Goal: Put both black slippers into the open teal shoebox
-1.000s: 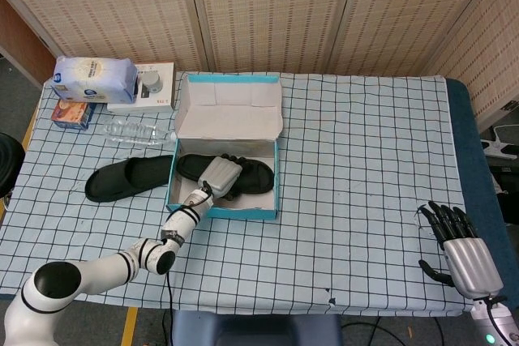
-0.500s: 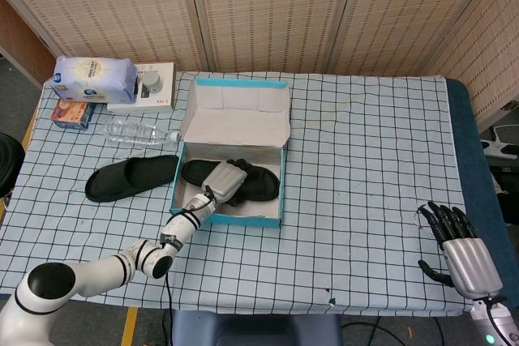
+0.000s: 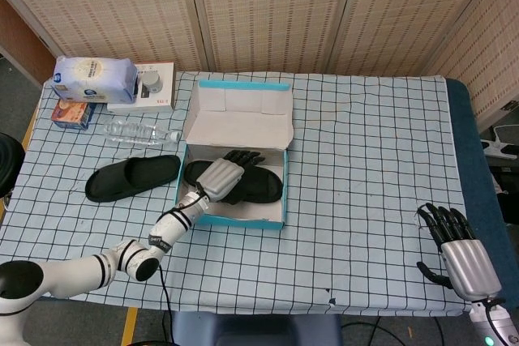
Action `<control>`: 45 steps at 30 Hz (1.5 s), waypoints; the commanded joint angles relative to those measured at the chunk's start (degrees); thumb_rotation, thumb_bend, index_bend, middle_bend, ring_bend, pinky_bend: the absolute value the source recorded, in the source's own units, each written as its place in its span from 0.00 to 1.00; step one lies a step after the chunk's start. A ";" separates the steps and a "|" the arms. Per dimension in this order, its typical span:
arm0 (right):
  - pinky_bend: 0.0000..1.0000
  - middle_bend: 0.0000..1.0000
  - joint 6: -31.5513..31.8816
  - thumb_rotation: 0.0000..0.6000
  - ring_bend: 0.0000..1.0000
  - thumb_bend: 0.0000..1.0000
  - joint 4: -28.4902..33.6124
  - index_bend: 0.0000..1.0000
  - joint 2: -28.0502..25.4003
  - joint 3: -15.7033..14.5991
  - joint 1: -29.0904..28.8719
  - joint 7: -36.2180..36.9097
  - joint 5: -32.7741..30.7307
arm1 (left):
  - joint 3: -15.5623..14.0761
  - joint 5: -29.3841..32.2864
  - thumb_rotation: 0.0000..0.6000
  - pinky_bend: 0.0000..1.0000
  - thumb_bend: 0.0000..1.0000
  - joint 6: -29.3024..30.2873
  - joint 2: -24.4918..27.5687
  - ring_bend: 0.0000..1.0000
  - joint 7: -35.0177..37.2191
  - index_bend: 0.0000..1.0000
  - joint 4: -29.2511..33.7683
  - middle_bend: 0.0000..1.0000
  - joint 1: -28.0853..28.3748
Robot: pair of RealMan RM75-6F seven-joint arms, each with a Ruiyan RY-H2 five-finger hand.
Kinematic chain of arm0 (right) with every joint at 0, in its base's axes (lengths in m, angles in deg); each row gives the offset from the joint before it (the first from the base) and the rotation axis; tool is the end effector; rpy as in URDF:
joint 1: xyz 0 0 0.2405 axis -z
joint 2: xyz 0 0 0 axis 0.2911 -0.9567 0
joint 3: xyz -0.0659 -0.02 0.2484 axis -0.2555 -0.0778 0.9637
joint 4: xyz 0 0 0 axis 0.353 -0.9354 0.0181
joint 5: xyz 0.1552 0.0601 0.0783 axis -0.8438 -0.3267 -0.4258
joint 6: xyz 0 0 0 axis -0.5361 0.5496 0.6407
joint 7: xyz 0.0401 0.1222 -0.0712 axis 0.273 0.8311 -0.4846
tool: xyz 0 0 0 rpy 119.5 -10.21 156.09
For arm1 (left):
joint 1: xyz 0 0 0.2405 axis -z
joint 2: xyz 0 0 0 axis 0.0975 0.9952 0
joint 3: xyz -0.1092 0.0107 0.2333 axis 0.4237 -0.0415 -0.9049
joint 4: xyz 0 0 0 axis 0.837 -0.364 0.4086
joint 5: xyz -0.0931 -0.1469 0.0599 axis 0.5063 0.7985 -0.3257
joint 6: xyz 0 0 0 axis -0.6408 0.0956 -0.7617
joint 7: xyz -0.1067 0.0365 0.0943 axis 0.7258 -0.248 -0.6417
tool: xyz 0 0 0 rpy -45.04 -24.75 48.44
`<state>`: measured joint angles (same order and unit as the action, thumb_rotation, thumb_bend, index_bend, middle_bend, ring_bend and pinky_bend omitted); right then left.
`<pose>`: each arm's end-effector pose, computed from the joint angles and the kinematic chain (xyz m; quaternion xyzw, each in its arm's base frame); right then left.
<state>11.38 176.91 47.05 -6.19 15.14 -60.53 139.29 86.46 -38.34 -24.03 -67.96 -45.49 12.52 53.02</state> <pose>-0.2903 -0.1471 0.1657 0.6509 -0.3883 0.3491 0.5511 -0.0608 0.3877 -0.0205 -0.7859 -0.3558 -0.4030 0.3054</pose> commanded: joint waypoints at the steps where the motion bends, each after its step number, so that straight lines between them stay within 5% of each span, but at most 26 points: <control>1: 0.00 0.00 0.05 0.96 0.00 0.14 0.00 0.00 -0.04 0.00 -0.05 0.14 0.16 | -0.12 -1.87 1.00 0.07 0.42 3.95 5.57 0.00 -1.95 0.00 7.45 0.00 -2.29; 7: 0.00 0.00 3.82 0.96 0.00 0.14 0.25 0.00 -0.49 0.01 1.06 0.98 2.57 | -3.08 -2.56 1.00 0.08 0.41 12.88 15.79 0.00 -7.67 0.00 19.95 0.00 -9.56; 15: 0.00 0.00 7.17 0.96 0.00 0.14 0.97 0.00 -1.07 -0.65 2.27 1.72 5.76 | -5.78 4.98 1.00 0.08 0.40 16.10 23.75 0.00 -12.56 0.00 24.38 0.00 -15.87; 26: 0.00 0.00 8.35 0.96 0.00 0.14 6.61 0.00 -3.38 -1.73 2.47 -1.41 10.86 | -7.31 10.43 1.00 0.08 0.37 8.24 21.70 0.00 -6.88 0.00 14.24 0.00 -17.61; 45: 0.00 0.00 3.90 0.96 0.00 0.14 8.86 0.00 -3.03 -3.07 1.88 -3.70 11.10 | -7.76 19.28 1.00 0.08 0.33 -1.72 16.45 0.00 -8.84 0.00 -1.41 0.00 -16.14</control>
<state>15.31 185.75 43.98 -9.25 17.06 -64.20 150.41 78.74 -19.46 -24.83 -51.00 -54.60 12.07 36.73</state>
